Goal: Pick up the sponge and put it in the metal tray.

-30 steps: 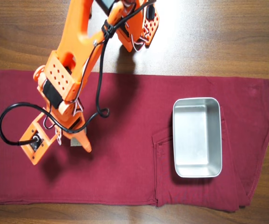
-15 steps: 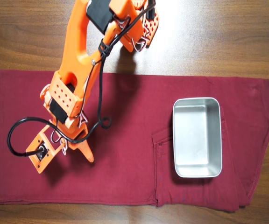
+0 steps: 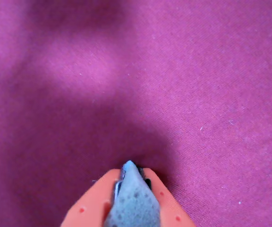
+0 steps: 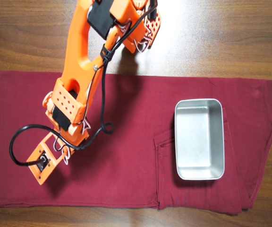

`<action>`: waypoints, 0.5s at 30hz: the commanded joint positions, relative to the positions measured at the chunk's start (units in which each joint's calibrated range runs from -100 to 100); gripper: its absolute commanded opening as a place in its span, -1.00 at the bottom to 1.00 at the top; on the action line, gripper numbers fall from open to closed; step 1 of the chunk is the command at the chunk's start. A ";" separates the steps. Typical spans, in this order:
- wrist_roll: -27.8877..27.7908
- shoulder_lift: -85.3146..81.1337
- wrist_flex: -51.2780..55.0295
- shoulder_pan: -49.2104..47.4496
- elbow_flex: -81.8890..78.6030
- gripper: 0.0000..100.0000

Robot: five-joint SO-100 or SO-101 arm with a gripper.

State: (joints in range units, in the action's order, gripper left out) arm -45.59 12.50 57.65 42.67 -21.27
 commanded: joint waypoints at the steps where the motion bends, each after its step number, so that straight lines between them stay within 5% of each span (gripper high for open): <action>1: 0.29 -0.65 1.50 -0.45 0.56 -1.00; 8: -1.17 -23.29 4.54 -10.04 3.75 -1.00; 15: 3.52 -37.76 8.23 -45.36 1.93 -1.00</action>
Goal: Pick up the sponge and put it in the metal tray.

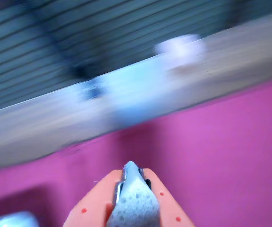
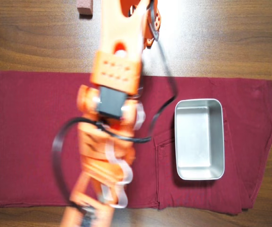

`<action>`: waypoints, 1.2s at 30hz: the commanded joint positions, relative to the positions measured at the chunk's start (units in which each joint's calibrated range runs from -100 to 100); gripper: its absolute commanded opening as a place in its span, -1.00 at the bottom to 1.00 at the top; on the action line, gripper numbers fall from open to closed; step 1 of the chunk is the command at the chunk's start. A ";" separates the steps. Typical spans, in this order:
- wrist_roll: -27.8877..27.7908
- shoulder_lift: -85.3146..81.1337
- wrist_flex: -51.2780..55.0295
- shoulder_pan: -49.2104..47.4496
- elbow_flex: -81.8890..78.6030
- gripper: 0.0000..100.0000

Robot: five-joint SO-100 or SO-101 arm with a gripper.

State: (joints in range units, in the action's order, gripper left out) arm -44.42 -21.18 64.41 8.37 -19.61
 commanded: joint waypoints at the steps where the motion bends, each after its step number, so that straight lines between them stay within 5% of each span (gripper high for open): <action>1: 2.88 -5.49 1.84 -16.24 -1.46 -1.00; 6: 5.18 -15.17 3.68 -36.69 -15.75 -1.00; 12: 8.89 -15.97 12.72 -46.95 -17.21 -1.00; 15: 9.23 -13.40 11.98 -48.49 -17.39 -0.98; 22: 7.18 -9.22 5.07 -47.43 -17.39 -0.29; 36: 6.01 -9.22 10.60 -44.08 -15.21 -0.02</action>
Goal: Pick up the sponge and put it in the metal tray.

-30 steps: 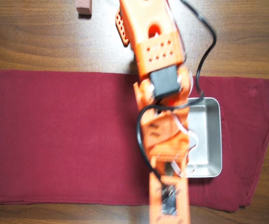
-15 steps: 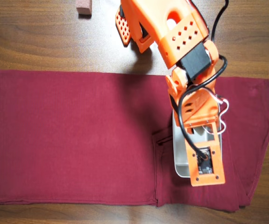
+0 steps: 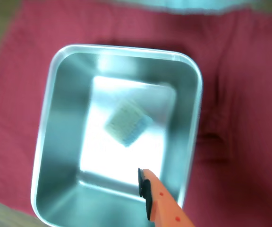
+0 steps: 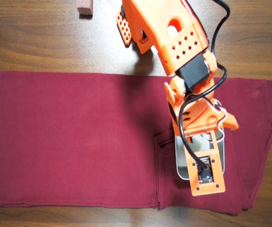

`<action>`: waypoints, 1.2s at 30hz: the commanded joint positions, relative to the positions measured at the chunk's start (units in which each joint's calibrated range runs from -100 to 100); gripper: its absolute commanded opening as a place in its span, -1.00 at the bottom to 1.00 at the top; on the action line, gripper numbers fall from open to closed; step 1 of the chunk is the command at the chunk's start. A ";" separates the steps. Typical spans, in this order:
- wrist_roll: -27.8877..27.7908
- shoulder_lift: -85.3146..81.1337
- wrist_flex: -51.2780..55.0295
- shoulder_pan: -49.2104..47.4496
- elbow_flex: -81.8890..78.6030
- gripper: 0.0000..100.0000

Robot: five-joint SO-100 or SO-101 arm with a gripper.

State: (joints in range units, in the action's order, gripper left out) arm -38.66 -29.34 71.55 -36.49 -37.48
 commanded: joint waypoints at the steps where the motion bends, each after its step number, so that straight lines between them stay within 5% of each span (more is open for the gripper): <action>1: -0.34 -1.15 4.57 0.69 2.93 -0.02; 10: 1.71 -1.42 -4.38 1.37 2.75 0.41; 15: 1.51 -2.84 -5.21 1.37 2.29 0.38; 17: 1.86 -3.46 -6.50 1.94 2.02 0.13; 19: 2.05 -4.97 -6.22 3.00 1.38 -1.00; 23: -2.93 -10.92 -7.33 5.97 -3.26 -1.00; 31: -13.14 -44.92 -30.65 28.33 -35.94 -1.00; 36: -12.94 -65.42 -22.82 35.15 -52.15 -1.00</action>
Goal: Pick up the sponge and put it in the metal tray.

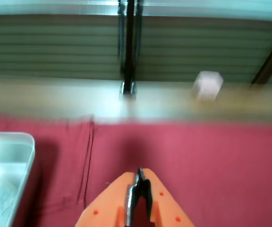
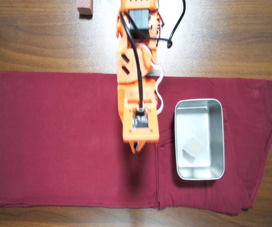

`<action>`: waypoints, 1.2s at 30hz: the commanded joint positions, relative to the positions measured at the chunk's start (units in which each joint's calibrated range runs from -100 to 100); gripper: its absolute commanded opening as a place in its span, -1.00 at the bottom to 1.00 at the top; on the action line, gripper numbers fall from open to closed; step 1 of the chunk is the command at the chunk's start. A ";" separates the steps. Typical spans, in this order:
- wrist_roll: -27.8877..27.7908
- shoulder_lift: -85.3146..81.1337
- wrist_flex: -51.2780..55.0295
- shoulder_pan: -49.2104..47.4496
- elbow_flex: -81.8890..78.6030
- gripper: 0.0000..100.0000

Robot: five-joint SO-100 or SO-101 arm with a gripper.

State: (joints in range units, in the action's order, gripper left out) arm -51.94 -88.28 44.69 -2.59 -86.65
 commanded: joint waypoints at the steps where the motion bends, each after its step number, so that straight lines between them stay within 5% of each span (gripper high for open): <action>1: 0.54 -8.70 6.25 2.11 -4.79 -1.00; 8: 2.88 -10.12 15.84 5.47 -13.26 -1.00; 14: 4.49 -10.12 44.70 5.18 -13.26 -0.99; 19: 3.03 -10.12 55.21 5.18 -13.35 -1.00; 36: 4.15 -10.12 55.31 5.09 -13.35 -0.95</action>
State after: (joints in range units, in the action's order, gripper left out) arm -48.03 -98.78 98.97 2.49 -99.63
